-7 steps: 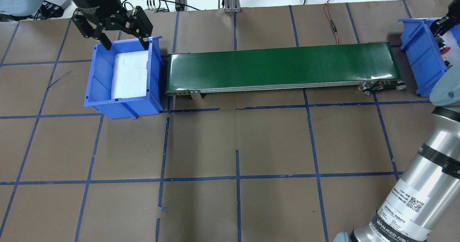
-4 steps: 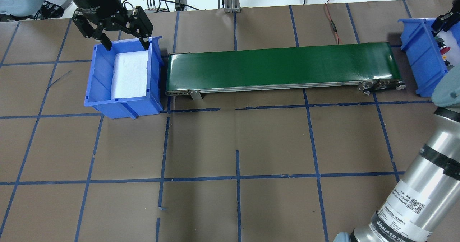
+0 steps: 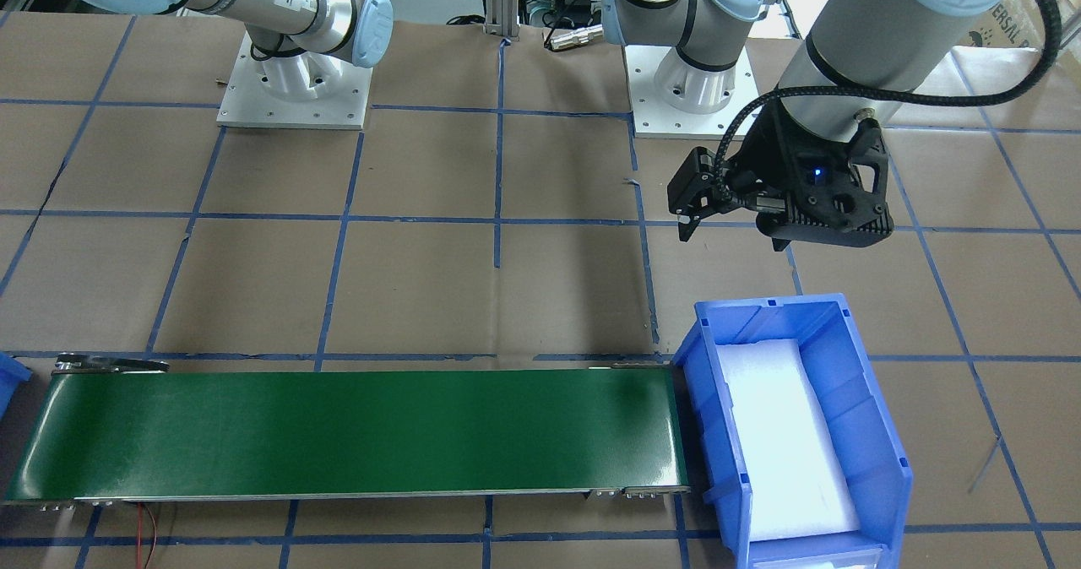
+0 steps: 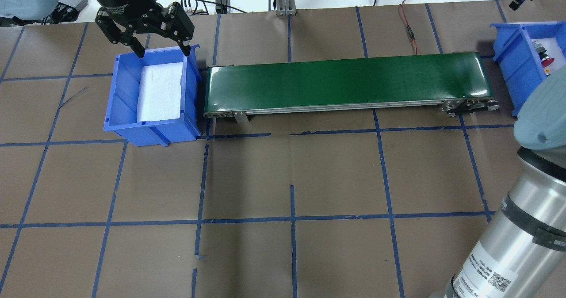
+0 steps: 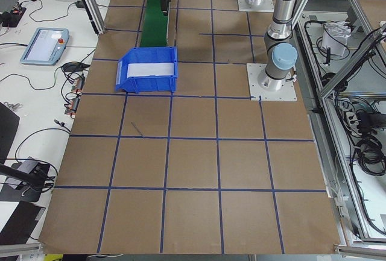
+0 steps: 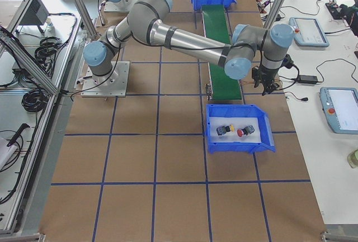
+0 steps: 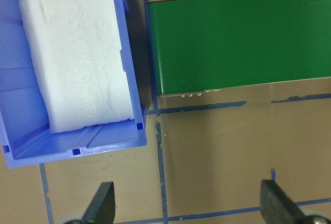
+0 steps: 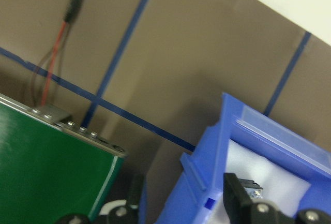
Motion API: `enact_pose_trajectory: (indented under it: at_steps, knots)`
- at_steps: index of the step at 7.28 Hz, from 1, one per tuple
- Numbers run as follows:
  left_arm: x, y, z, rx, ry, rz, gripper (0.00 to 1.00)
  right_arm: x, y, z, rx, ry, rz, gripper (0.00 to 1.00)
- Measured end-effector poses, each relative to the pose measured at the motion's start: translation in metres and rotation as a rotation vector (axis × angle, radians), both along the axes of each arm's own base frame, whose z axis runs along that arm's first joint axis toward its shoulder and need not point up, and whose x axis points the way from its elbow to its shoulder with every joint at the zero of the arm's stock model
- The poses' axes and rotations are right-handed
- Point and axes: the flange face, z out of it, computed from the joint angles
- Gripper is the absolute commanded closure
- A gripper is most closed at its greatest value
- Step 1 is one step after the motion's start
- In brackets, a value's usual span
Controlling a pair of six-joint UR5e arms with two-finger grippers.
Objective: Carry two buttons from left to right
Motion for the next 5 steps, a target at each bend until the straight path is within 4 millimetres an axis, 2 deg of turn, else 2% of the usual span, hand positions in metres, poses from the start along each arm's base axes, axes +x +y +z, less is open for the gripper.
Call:
enact_pose_trajectory:
  at_steps: [2, 3, 4, 5]
  knots:
    - [0.000, 0.000, 0.000, -0.001, 0.000, -0.003, 0.00, 0.129, 0.003, 0.037, -0.020, -0.023, -0.065, 0.22]
    - [0.000, 0.000, 0.000, 0.000, 0.000, -0.003, 0.00, 0.194, 0.015, 0.050, -0.018, -0.041, -0.109, 0.17]
    - [0.000, 0.000, -0.001, 0.000, 0.000, -0.004, 0.00, 0.248, 0.036, 0.061, -0.003, -0.060, -0.168, 0.17]
    - [0.000, 0.000, -0.001, 0.001, 0.000, -0.005, 0.00, 0.283, 0.066, 0.072, 0.013, -0.076, -0.228, 0.00]
